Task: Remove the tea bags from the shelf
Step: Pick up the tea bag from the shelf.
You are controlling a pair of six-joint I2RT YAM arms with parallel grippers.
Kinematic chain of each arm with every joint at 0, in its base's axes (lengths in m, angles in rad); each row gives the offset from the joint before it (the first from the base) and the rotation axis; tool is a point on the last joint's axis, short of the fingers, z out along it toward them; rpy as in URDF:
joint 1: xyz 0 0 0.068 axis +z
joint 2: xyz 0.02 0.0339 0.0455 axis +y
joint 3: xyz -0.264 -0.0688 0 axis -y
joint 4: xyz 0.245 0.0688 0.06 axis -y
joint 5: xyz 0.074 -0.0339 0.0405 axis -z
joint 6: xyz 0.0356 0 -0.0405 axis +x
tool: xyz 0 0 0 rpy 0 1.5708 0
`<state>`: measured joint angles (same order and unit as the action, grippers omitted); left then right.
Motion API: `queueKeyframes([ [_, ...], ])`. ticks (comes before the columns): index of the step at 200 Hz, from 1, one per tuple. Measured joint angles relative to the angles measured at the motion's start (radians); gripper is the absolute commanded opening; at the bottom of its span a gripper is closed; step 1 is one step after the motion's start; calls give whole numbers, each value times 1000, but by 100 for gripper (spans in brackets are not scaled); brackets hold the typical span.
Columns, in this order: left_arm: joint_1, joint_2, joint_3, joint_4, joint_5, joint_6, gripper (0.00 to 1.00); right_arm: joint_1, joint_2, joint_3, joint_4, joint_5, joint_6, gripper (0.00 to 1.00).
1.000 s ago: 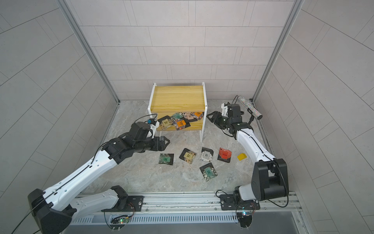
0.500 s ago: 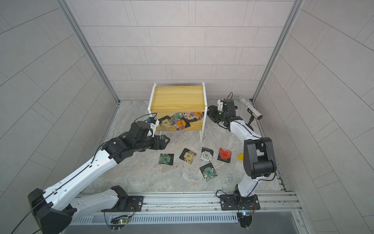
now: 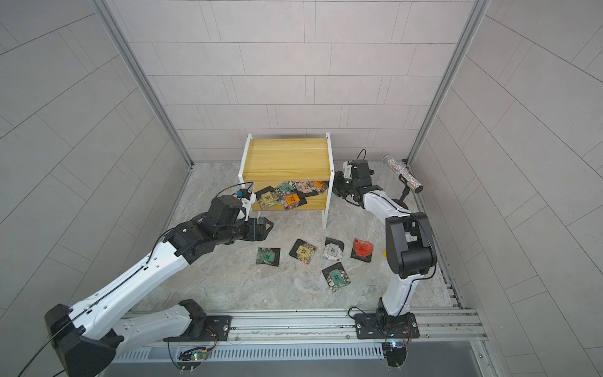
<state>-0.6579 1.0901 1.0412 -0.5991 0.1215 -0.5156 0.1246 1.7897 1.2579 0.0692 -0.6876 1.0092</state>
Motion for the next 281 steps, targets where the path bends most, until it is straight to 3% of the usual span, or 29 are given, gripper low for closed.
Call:
queueKeyframes([
  [73, 0, -23, 0, -1, -10, -3, 84, -5, 0, 0, 16, 18, 6, 9],
  [147, 0, -40, -4, -4, -11, -5, 84, -10, -26, -5, 20, 19, 1, 4],
  [216, 0, -43, -4, -4, -8, -8, 83, -47, -171, -41, 8, 17, -3, 0],
  [281, -2, -55, -14, -5, 4, -9, 84, -141, -334, -174, -16, 22, -8, 0],
])
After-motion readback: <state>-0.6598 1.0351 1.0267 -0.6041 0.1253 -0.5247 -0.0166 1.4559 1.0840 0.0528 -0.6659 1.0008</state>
